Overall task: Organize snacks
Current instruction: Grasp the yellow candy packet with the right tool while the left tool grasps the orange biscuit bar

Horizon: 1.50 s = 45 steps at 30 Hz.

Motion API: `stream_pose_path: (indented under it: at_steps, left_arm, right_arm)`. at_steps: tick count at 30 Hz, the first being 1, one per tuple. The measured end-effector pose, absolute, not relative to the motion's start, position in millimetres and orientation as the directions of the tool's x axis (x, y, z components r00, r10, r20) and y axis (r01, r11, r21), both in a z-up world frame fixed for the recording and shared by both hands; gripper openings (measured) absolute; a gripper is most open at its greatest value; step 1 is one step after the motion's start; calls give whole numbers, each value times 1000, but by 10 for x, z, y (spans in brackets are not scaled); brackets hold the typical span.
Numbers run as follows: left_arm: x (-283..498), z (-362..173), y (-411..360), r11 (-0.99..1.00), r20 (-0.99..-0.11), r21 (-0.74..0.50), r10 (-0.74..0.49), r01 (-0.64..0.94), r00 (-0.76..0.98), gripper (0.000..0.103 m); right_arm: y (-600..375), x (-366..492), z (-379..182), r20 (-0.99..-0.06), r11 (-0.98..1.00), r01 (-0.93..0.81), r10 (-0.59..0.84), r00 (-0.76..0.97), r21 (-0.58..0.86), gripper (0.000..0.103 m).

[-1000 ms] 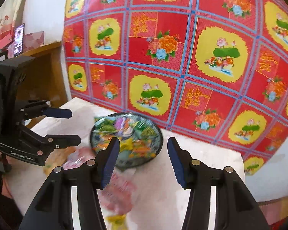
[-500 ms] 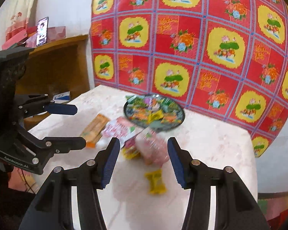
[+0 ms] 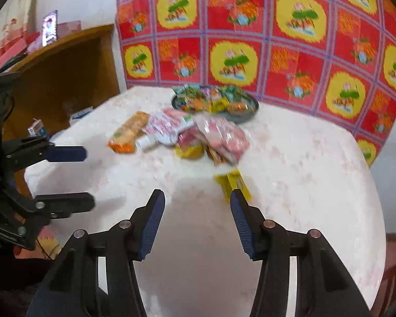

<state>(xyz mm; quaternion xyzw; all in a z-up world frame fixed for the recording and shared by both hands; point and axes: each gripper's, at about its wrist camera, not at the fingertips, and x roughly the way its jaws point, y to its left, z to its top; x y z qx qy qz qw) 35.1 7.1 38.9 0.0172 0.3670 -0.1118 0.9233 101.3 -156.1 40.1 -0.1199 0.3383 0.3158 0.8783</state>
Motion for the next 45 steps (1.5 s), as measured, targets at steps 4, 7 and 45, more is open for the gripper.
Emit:
stream_pose_path:
  at_steps: [4,7,45]
  left_arm:
    - [340,298,113,978,-693,-46,-177,202,699,77]
    - [351,272,189,981,-686,-68,-176,179,706,77]
    - [1092,191,409,997,-743,29,-28,75,669,48]
  right_arm:
    - [-1569,1048,301,-690,782,-623,453,564,4,53]
    - [-1540,1070,231,-703,790,-613,431,566,-9,53]
    - [-1711,1251,125,-688,837,-547,407,601,18,53]
